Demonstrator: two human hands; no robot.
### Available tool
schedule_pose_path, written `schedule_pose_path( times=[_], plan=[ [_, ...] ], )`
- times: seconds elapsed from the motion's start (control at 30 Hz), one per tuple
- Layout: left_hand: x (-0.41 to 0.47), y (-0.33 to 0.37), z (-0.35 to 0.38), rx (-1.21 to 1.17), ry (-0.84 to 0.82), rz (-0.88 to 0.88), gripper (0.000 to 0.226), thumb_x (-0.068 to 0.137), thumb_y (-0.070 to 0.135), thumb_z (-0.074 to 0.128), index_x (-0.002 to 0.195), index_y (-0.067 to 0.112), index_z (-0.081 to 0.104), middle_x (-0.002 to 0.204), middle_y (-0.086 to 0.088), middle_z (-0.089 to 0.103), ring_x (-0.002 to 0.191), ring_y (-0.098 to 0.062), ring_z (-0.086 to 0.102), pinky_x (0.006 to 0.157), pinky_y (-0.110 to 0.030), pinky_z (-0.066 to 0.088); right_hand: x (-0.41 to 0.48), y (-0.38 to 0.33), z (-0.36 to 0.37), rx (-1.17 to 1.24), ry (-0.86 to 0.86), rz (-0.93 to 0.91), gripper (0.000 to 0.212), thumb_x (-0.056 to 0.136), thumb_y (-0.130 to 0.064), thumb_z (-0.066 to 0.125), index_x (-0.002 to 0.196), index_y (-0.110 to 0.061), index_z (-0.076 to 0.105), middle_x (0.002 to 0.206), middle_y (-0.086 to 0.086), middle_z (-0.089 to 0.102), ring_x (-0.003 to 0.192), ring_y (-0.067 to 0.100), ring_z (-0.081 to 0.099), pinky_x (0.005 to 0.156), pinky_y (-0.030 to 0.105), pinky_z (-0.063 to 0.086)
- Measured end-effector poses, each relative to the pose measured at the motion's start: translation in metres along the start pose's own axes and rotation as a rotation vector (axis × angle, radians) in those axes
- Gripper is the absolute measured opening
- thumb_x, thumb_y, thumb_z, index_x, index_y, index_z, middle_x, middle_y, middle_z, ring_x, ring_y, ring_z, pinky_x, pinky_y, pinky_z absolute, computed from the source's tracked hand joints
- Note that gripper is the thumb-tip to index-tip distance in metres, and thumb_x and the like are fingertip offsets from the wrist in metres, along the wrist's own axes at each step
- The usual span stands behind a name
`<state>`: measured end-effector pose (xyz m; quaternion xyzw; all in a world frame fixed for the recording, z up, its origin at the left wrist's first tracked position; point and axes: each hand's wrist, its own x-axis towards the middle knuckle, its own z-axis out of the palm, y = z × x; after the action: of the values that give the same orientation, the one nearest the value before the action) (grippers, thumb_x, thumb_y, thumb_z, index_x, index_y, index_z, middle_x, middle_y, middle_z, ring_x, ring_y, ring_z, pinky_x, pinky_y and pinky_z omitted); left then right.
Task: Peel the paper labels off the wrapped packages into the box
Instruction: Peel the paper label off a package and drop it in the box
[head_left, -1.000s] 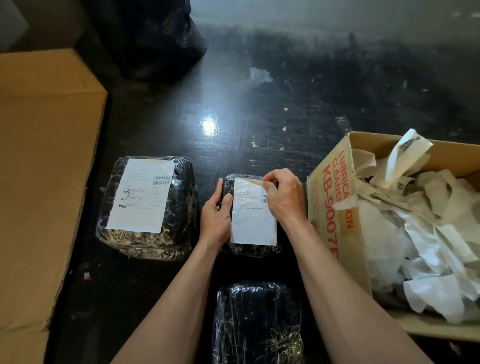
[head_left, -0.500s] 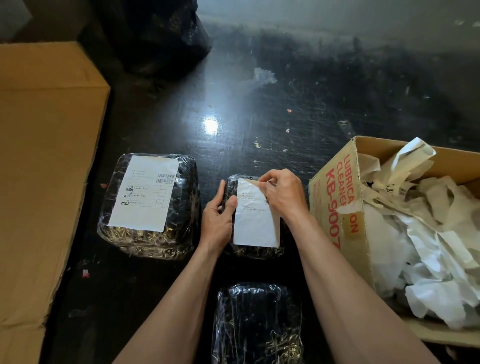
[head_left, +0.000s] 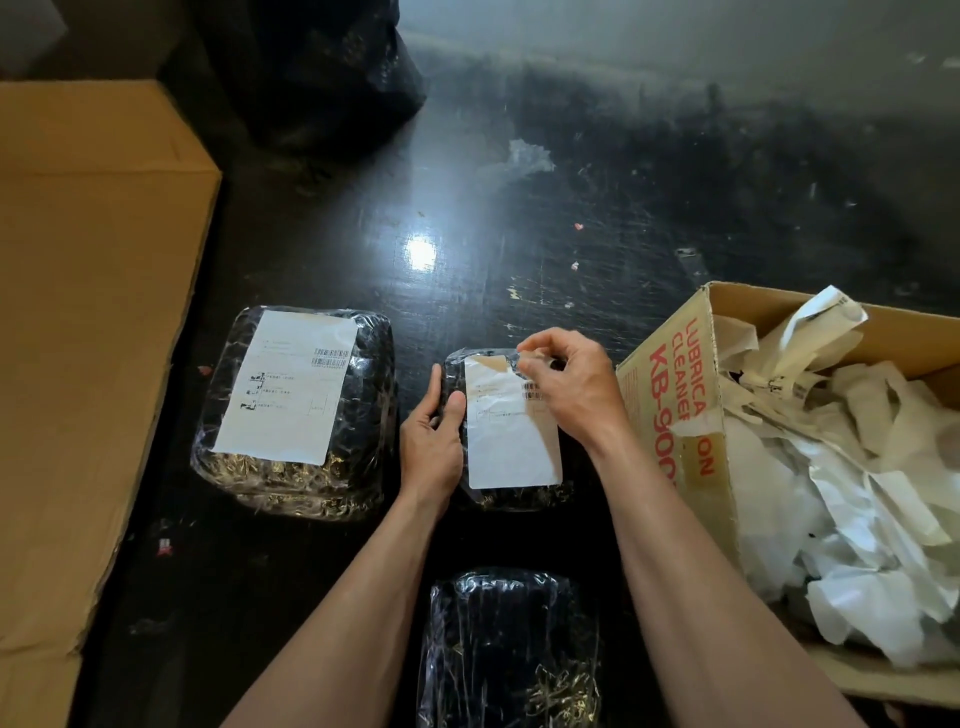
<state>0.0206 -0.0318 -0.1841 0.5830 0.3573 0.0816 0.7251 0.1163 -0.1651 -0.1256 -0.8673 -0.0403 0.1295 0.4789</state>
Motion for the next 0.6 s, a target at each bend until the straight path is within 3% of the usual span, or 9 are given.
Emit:
schedule_pose_path(
  times=[0.1,0.17,0.27,0.4,0.5,0.6],
  plan=[
    [0.001,-0.001,0.001,0.016,-0.021,-0.009,0.051,0.1,0.019,0.062,0.147,0.032,0.048,0.1,-0.003,0.077,0.072,-0.007,0.063,0.073,-0.031,0.059,0.0,0.001,0.001,-0.104,-0.056,0.041,0.016,0.091,-0.018,0.071,0.104,-0.027,0.074,0.104,-0.001,0.064,0.093,0.014,0.065,0.066,0.018,0.048],
    [0.001,-0.001,0.002,-0.009,-0.03,-0.011,0.051,0.101,0.016,0.061,0.148,0.03,0.048,0.098,-0.002,0.077,0.072,-0.005,0.064,0.069,-0.027,0.059,0.003,-0.002,-0.001,-0.185,-0.073,0.023,0.019,0.092,-0.016,0.07,0.109,-0.024,0.073,0.106,-0.001,0.064,0.095,0.015,0.063,0.065,0.019,0.045],
    [0.002,-0.002,0.002,-0.006,-0.036,-0.001,0.051,0.101,0.015,0.06,0.149,0.029,0.047,0.102,-0.006,0.077,0.07,-0.002,0.064,0.064,-0.023,0.057,0.009,-0.004,-0.002,-0.26,-0.091,0.021,0.022,0.09,-0.015,0.068,0.111,-0.024,0.072,0.107,-0.003,0.066,0.099,0.017,0.063,0.073,0.028,0.048],
    [0.005,-0.008,0.002,0.033,-0.018,-0.002,0.051,0.1,0.021,0.063,0.147,0.034,0.049,0.101,-0.01,0.077,0.074,-0.015,0.061,0.078,-0.046,0.059,0.013,-0.003,-0.002,-0.285,-0.149,0.072,0.035,0.089,-0.019,0.068,0.123,-0.028,0.068,0.115,-0.001,0.067,0.11,0.02,0.062,0.089,0.037,0.053],
    [0.006,-0.011,0.004,0.032,0.006,-0.001,0.049,0.1,0.024,0.063,0.145,0.038,0.05,0.1,-0.008,0.078,0.075,-0.016,0.061,0.084,-0.055,0.058,0.012,-0.009,-0.008,-0.303,-0.149,0.054,0.055,0.089,-0.023,0.063,0.142,-0.032,0.055,0.106,-0.004,0.07,0.109,0.022,0.064,0.097,0.046,0.052],
    [0.007,-0.014,0.005,0.018,0.017,-0.002,0.049,0.1,0.022,0.063,0.145,0.037,0.051,0.098,-0.003,0.078,0.077,-0.014,0.06,0.086,-0.056,0.056,0.011,-0.007,-0.014,-0.342,-0.134,0.085,0.044,0.089,-0.02,0.061,0.133,-0.026,0.066,0.118,0.0,0.072,0.115,0.023,0.064,0.097,0.039,0.052]
  ],
)
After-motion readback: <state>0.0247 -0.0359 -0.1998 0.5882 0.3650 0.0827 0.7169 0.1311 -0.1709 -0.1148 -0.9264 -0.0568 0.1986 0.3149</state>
